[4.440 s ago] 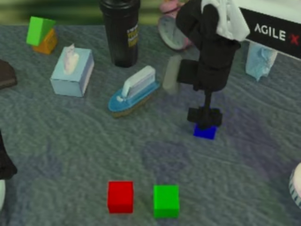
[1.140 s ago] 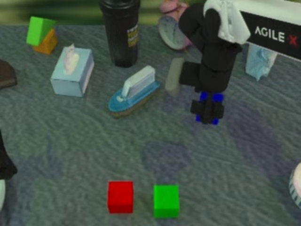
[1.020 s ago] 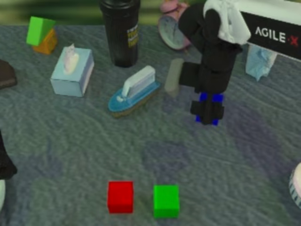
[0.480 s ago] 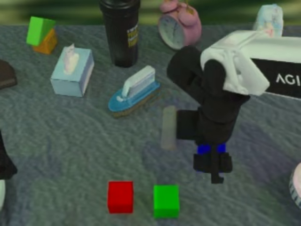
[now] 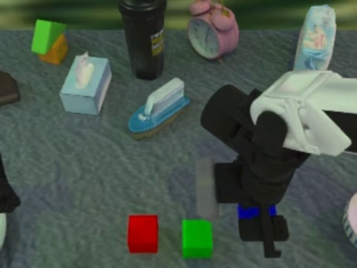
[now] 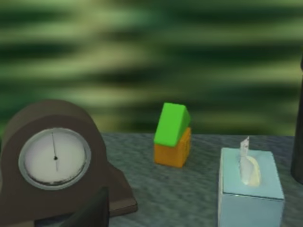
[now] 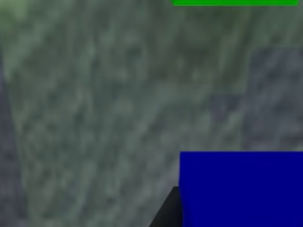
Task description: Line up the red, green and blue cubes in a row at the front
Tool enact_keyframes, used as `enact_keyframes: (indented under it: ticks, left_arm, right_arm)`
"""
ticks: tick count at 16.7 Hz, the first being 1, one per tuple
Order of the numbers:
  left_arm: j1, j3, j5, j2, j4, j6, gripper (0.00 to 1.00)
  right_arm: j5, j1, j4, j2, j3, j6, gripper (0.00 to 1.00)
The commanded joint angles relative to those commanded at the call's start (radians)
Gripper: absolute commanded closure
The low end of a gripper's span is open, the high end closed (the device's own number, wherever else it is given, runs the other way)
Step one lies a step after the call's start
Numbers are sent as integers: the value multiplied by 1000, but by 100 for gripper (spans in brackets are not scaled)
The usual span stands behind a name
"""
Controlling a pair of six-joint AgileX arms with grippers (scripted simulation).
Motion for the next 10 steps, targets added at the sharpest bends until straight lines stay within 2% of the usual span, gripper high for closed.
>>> enact_keyframes:
  ticks: [4, 10]
  left_arm:
    - [0, 0, 0, 0, 0, 0, 0]
    - [0, 0, 0, 0, 0, 0, 0]
  right_arm:
    - [-1, -5, 13, 11, -8, 2, 100]
    - [-1, -2, 223, 94, -126, 0, 100]
